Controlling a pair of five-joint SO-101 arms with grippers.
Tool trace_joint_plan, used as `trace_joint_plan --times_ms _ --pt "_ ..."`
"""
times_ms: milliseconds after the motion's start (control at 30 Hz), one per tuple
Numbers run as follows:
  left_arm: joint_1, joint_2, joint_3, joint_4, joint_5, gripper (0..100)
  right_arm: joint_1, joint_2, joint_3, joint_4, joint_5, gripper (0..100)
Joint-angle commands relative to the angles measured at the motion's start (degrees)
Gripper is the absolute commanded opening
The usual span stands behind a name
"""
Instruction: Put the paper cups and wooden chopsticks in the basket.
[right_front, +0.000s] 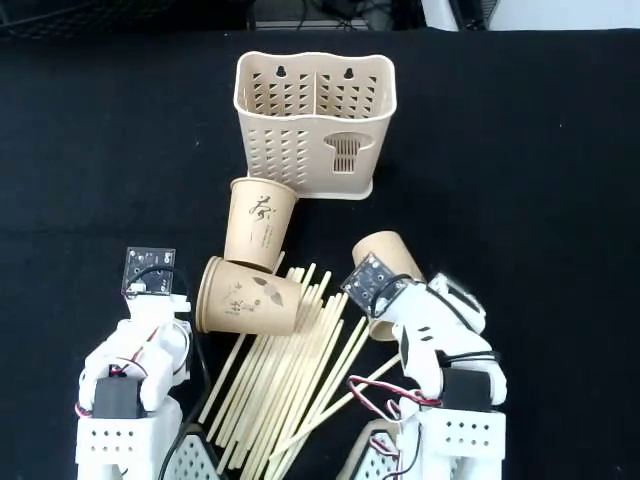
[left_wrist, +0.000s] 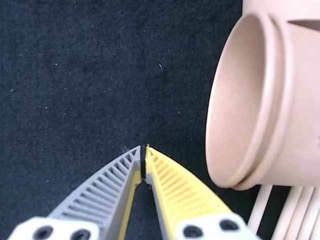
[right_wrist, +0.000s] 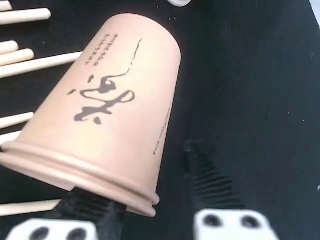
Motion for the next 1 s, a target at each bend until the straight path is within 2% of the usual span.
trace_joint_plan --times_ms 0,367,533,800,967 --pt "0.04 -0.26 0.75 1.32 0.35 3 -0.70 -0.40 -1.45 -1.14 -0.70 2.7" --pt "0.04 -0.26 0.75 1.32 0.35 3 4.66 -0.31 -11.74 6.77 -0.35 1.2" --pt "0.04 -0.26 0.75 1.32 0.35 3 10.64 0.22 -19.74 11.34 -0.35 1.2" --pt "0.04 -0.26 0.75 1.32 0.35 3 19.25 0.40 -24.57 11.60 -0.44 1.2" --pt "0.04 -0.26 0.75 1.32 0.35 3 21.98 1.98 -28.79 11.87 -5.27 1.2"
